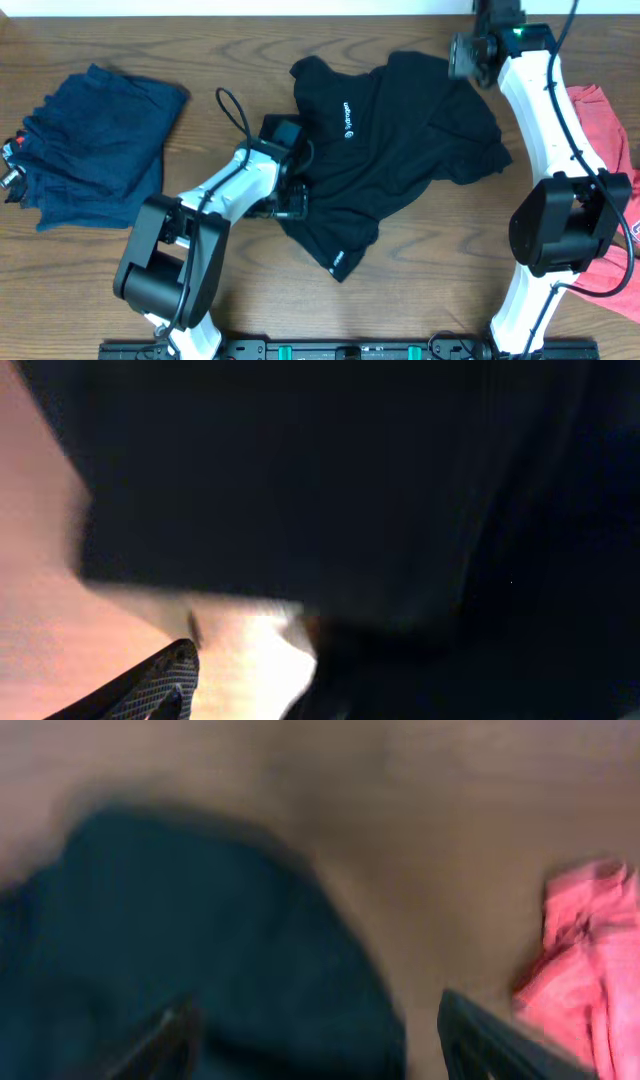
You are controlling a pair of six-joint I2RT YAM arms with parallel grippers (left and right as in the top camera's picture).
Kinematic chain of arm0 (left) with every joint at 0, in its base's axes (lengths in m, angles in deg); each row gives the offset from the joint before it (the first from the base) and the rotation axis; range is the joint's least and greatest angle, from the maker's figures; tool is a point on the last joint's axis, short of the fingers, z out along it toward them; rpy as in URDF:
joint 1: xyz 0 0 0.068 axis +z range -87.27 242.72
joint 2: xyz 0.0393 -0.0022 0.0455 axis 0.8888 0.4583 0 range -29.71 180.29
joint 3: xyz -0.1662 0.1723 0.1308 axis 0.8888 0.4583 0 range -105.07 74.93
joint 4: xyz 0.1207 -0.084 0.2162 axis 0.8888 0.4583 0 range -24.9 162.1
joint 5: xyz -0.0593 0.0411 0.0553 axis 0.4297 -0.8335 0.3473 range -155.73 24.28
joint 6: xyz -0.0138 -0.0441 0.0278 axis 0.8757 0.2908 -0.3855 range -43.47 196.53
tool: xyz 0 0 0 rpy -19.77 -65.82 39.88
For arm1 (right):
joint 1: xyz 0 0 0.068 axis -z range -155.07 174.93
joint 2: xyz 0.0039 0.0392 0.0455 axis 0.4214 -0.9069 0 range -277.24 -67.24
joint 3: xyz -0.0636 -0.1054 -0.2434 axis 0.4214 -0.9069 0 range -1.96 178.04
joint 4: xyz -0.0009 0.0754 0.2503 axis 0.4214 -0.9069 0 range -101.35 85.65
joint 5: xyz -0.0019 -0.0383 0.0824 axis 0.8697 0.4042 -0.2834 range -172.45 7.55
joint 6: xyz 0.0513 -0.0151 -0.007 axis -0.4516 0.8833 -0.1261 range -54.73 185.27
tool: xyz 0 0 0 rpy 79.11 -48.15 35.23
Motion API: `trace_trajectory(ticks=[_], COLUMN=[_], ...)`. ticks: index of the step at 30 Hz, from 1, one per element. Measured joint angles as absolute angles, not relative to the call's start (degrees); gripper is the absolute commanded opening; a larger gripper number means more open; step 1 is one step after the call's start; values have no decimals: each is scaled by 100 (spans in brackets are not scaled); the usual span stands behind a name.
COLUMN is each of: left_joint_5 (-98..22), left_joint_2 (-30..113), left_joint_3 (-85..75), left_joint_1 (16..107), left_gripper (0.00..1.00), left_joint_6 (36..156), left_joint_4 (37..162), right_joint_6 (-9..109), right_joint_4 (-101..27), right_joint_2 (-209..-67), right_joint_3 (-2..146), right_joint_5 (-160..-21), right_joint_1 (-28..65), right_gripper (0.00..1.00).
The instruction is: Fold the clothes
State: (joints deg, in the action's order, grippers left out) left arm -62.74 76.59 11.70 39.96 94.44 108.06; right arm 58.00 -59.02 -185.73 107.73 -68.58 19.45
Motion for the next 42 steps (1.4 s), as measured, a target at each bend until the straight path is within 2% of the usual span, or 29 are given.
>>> trace_trajectory(ticks=[4,8,13,18,22,27,29,30,32,33,38,42], left_joint_5=[-6436,-6506,-5903,-5282,-5013,-4908,-4895,-4897,-4893,-4891,-4891,-4878], left_joint_2=[7707,7714,7703,7703,7701,7701,7701,7701,7637,7622,7618,7384], left_joint_3=[860,277,-56,-12,303,926,1144,1240,1339,1372,1407,1367], left_joint_1=[4346,4925,5373,5161,4763,4398,4385,4385,4394,4396,4398,4551], left_gripper=[84,86,86,83,71,65,54,45,24,7,6,6], left_joint_6=[9309,9256,9254,9256,9265,9285,9300,9328,9335,9341,9221,8928], left_joint_4=[10883,11635,12695,12968,12642,11832,11530,11362,11195,11123,11230,12135], right_joint_6=[5614,5347,5184,5164,5197,5269,5293,5302,5354,5365,5507,5741], right_joint_4=[-7259,-7952,-8350,-8540,-8647,-8741,-8754,-8770,-8818,-8840,-8971,-9106], right_joint_2=[-18593,-18593,-18593,-18593,-18593,-18593,-18593,-18593,-18593,-18593,-18593,-18593], right_joint_3=[10677,10607,10463,10437,10434,10432,10432,10432,10432,10432,10430,10430], right_joint_5=[-6843,-6877,-7111,-7529,-7824,-7948,-7997,-8016,-8034,-8047,-8182,-8615], right_joint_1=[1987,2177,2708,3228,3530,3630,3628,3626,3626,3626,3641,3761], right_gripper=[78,79,80,80,79,79,78,77,76,77,78,76])
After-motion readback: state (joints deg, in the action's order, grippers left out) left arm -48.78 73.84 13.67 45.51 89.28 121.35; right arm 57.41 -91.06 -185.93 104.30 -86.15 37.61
